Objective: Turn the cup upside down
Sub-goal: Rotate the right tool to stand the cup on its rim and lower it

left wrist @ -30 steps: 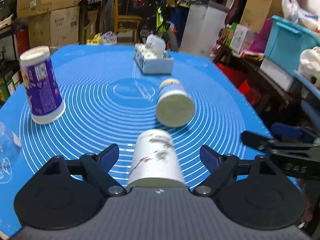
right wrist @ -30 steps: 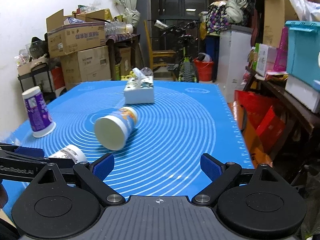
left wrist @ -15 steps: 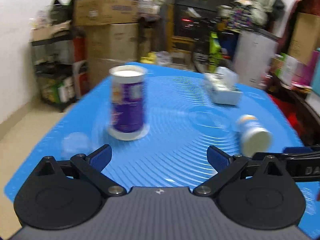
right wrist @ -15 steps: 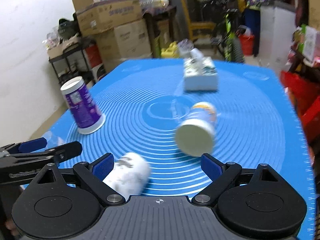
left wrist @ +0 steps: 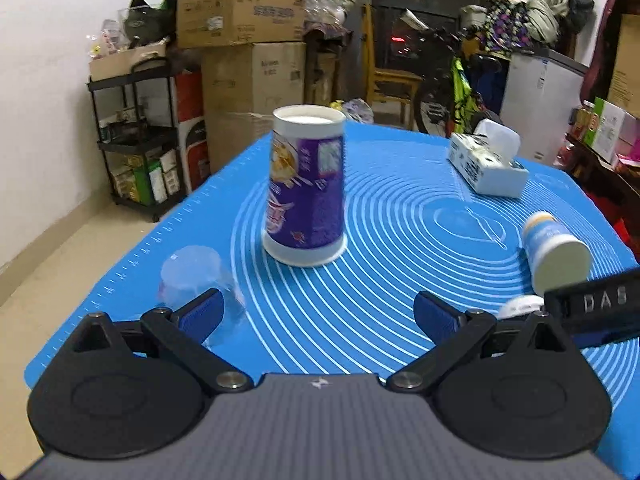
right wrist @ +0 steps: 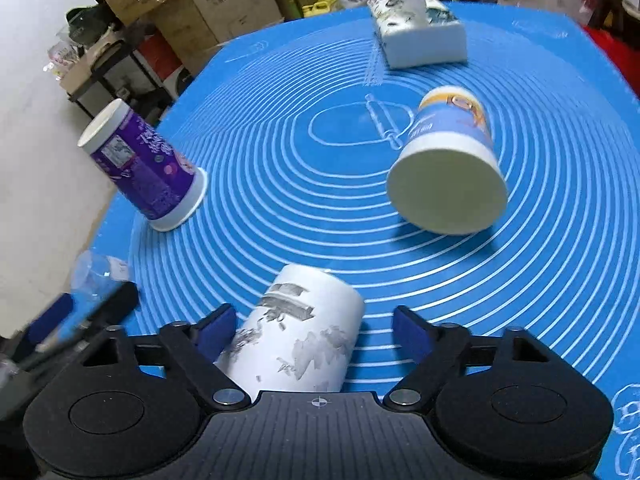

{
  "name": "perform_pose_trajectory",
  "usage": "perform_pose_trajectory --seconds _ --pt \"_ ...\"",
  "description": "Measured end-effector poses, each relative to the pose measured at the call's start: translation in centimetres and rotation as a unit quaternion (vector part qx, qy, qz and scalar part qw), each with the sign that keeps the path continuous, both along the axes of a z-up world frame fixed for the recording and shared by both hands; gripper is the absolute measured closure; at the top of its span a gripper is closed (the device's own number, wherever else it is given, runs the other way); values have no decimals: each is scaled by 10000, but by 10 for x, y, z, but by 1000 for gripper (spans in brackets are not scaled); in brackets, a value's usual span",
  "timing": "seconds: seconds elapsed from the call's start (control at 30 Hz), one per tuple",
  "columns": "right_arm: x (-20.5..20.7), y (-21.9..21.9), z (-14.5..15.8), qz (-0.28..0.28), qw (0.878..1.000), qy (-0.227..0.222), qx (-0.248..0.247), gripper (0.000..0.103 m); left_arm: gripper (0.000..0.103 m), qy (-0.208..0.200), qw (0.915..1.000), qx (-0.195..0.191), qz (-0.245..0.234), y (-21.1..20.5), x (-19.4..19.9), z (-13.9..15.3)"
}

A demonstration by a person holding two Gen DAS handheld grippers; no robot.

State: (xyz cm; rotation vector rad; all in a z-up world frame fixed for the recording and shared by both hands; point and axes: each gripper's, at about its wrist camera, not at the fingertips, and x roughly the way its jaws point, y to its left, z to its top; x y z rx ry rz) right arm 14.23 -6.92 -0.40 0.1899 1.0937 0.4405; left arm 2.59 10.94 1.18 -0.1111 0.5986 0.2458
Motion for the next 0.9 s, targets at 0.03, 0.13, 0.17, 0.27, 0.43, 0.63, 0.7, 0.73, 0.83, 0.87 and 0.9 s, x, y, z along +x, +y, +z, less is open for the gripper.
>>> perform_pose_trajectory --seconds 0.03,0.13,0.17,0.27,0.43,0.63,0.7,0.73,0.83,0.87,0.9 --pt "0 -1 1 16 9999 44 96 33 3 -26 10000 1 -12 -1 -1 0" --pt "-4 1 7 81 9999 -56 59 35 3 -57 9999 53 -66 -4 -4 -3" --pt "-6 2 9 107 9997 -199 -1 36 3 -42 9999 43 -86 -4 -5 -3" --pt "-14 -1 15 -25 9971 -744 -130 37 3 25 9999 -85 -125 -4 -5 -5" --pt "-38 -1 17 -262 9624 -2590 -772 37 3 -31 10000 3 -60 -6 -7 -6" --pt "-58 2 -13 36 9128 -3846 -1373 37 3 14 9999 -99 -126 -7 -7 -8" --pt "-67 3 -15 163 9047 -4007 -1441 37 3 -18 9998 -116 -149 -7 -8 -8" --pt "-71 4 -12 224 9028 -4026 -1495 37 3 -39 9997 -159 -168 -6 -8 -8" --pt "-78 5 -10 335 9107 -3845 -1472 37 3 -49 9995 -270 -153 -6 -9 -8" --pt "-80 3 -10 338 9148 -3760 -1435 37 3 -39 9995 -285 -142 -6 -10 -9" --pt "-81 1 -10 332 9192 -3665 -1400 37 3 -24 9995 -296 -136 -7 -9 -9"
